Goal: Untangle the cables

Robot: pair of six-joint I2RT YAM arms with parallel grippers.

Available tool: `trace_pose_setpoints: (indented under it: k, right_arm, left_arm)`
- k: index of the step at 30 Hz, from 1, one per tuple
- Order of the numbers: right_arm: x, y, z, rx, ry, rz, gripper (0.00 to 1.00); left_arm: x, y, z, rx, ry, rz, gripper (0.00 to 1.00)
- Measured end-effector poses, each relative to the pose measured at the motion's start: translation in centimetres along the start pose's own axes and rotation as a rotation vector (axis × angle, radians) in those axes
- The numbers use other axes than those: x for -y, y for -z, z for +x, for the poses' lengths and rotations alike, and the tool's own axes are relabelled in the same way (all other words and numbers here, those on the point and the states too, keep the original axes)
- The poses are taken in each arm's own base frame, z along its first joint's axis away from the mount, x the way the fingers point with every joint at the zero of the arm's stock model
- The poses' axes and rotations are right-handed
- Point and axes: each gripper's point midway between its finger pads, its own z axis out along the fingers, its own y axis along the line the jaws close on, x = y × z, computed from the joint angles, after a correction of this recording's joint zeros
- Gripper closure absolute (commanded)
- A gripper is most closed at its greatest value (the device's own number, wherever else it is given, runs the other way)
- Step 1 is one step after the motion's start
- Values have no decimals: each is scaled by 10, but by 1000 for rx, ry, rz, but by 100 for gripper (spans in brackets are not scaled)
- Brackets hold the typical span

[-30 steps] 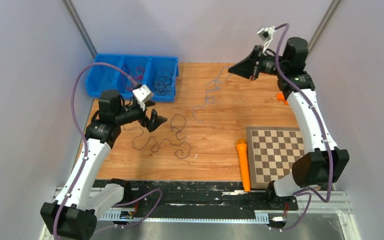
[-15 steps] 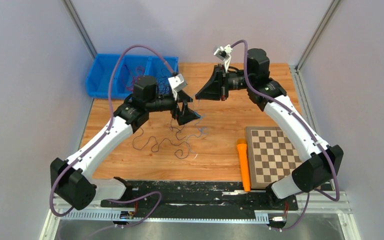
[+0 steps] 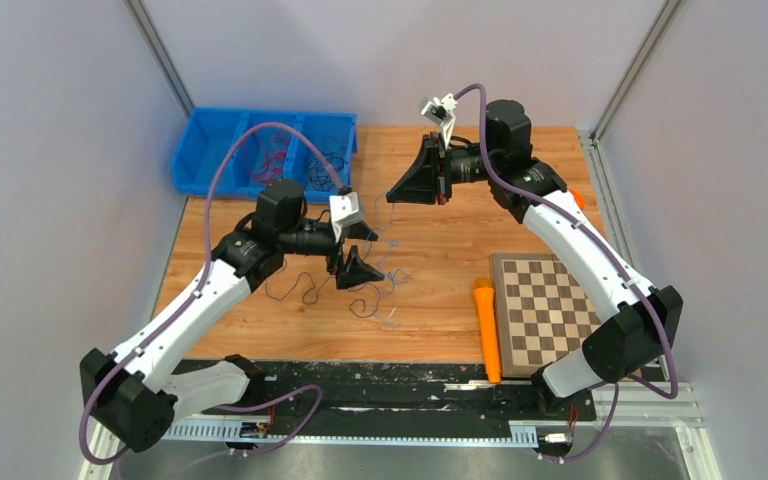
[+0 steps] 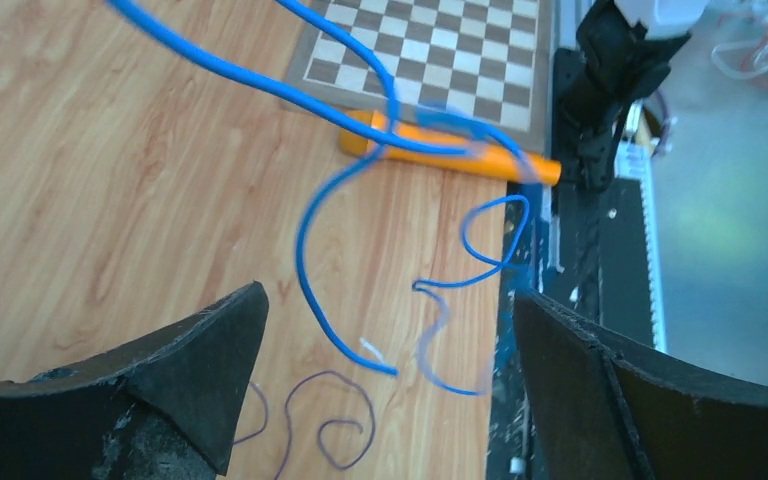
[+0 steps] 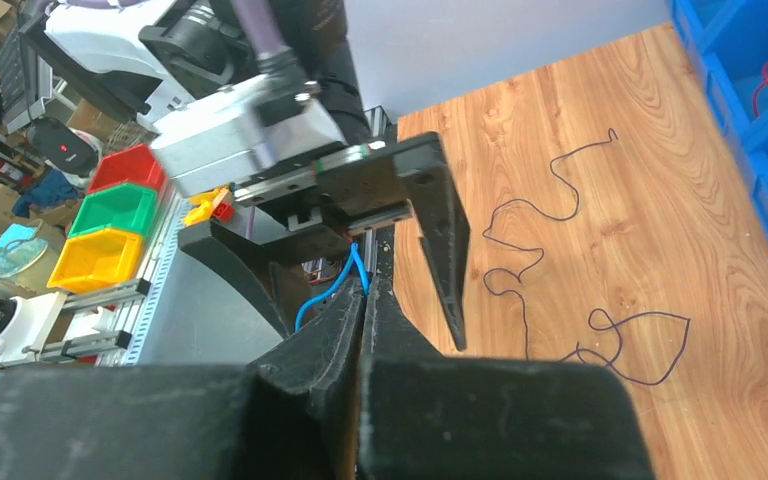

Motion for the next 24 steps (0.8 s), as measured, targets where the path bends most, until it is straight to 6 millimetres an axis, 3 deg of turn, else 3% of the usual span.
trace_pose_setpoints:
  k: [6,13,15,19,20,21,22,24]
  right_arm:
    - [0,-1,2,-3,2,-3,100]
    - [-4,-8,9,-18,-9,-20,100]
    - [-5,-9,9,-19,-9,-23,100]
    - [-4,-11,10,-20,-12,-19,100]
    - [-3,-11,10,-21,-14,-18,100]
    - [-1,-11,11,-21,-16,-16,100]
    - [1,-11,11,-21,-19,-11,99]
    - [7,-9,11,-17,-25,6,97]
  left_arm:
    - [6,18,15,-69,-113,-17,0]
    - [-9,14,16,-73,-85,-76,1]
    - [-18,12,11,-54,-69,-114,11]
    - [-25,8,-1,-3,-27,-140,61]
    - [-25,7,-3,5,-8,-142,80]
    - [-25,7,-5,14,2,-146,90]
    - [-27,7,-7,23,19,-152,98]
    - [-30,10,-10,39,53,-166,100]
